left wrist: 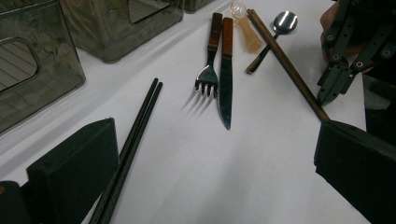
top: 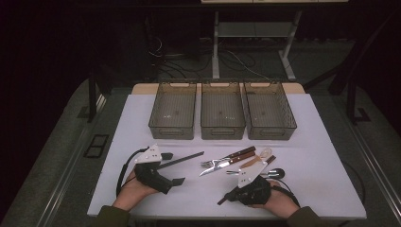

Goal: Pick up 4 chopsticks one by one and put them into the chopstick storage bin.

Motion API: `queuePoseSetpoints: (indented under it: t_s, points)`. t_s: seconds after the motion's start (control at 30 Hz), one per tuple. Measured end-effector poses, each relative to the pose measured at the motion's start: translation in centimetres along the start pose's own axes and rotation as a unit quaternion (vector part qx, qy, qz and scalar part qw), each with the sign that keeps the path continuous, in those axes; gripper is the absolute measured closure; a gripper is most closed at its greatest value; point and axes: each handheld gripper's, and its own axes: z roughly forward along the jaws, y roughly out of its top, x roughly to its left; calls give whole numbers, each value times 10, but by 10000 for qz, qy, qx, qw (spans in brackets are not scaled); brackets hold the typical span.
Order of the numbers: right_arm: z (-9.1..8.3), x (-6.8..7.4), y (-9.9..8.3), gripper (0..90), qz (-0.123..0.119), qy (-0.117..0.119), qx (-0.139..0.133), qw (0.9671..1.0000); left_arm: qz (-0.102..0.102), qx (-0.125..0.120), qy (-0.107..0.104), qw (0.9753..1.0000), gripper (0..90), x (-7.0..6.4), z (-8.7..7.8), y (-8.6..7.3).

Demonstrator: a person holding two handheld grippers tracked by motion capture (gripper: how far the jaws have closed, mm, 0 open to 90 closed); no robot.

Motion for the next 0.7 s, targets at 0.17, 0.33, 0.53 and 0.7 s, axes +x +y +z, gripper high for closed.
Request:
queuePoseSetpoints:
  t_s: [0.17, 0.33, 0.53, 0.7]
  points:
    - [3, 1, 3, 898, 5, -14, -5, 10000, -3, -6, -1, 10000, 0, 0, 0, 0]
    - [6, 0, 6, 898, -35, -31, -14, 10000, -4, -7, -2, 10000, 0, 0, 0, 0]
    - [8, -2, 8, 898, -45, -60, -34, 10000, 0, -6, -4, 10000, 0, 0, 0, 0]
    - [10, -4, 11, 898, -73, -93, -44, 9999, -2, -6, -2, 10000, 0, 0, 0, 0]
